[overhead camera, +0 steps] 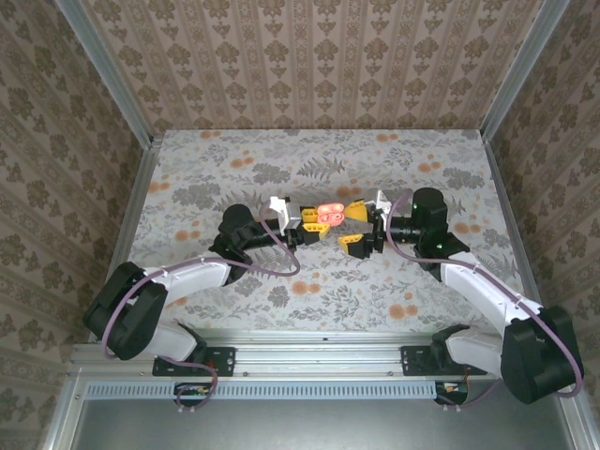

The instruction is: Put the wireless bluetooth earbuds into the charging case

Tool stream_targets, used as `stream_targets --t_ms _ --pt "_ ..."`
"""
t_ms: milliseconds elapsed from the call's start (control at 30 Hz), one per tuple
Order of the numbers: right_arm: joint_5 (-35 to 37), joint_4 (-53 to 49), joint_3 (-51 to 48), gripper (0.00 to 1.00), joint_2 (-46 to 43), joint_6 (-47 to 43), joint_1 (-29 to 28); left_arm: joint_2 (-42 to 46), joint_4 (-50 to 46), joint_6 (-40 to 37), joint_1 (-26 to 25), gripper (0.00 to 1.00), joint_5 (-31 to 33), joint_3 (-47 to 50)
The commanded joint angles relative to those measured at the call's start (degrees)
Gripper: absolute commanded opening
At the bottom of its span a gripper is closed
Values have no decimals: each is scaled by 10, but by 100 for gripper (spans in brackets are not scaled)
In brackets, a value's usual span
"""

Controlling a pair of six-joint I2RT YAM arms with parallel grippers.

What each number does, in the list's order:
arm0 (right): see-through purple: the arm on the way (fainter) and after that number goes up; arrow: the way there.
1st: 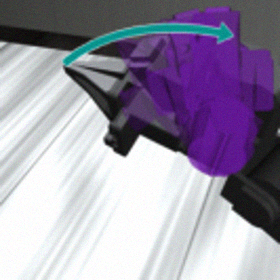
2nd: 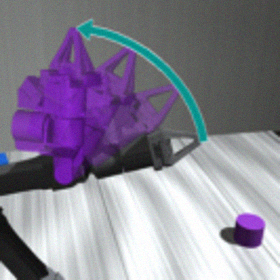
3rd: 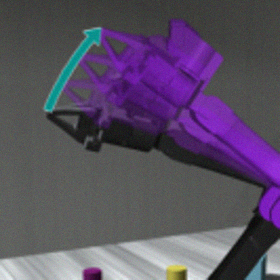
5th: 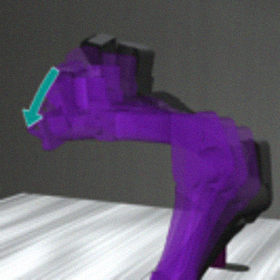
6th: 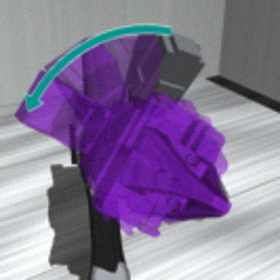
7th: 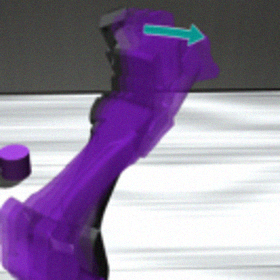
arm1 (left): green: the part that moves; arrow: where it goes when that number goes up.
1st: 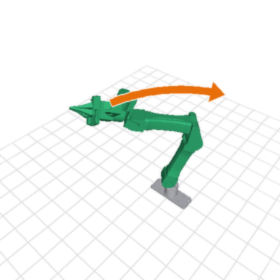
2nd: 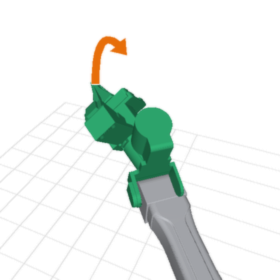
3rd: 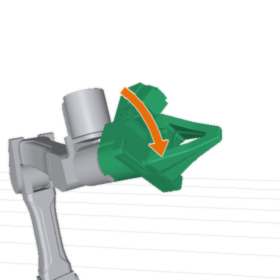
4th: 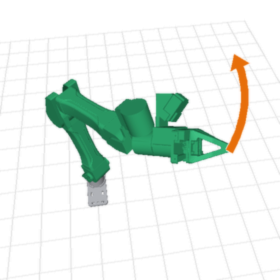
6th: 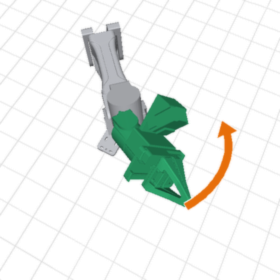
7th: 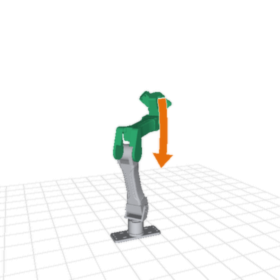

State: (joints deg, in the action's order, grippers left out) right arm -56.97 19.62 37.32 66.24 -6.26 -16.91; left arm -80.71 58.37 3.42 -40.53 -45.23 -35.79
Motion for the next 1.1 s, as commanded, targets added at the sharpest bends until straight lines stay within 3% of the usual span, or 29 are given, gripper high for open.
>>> stream_targets --t_ms 0,367,1067 --pt "-37 18 29 81 18 -19 -8 5 7 9 -5 9 -12 -11" --pt "-54 35 61 78 50 -23 -18 10 8 4 -6 9 -2 -5" --pt "-73 8 83 73 28 -42 -24 17 3 -11 -6 9 20 7"
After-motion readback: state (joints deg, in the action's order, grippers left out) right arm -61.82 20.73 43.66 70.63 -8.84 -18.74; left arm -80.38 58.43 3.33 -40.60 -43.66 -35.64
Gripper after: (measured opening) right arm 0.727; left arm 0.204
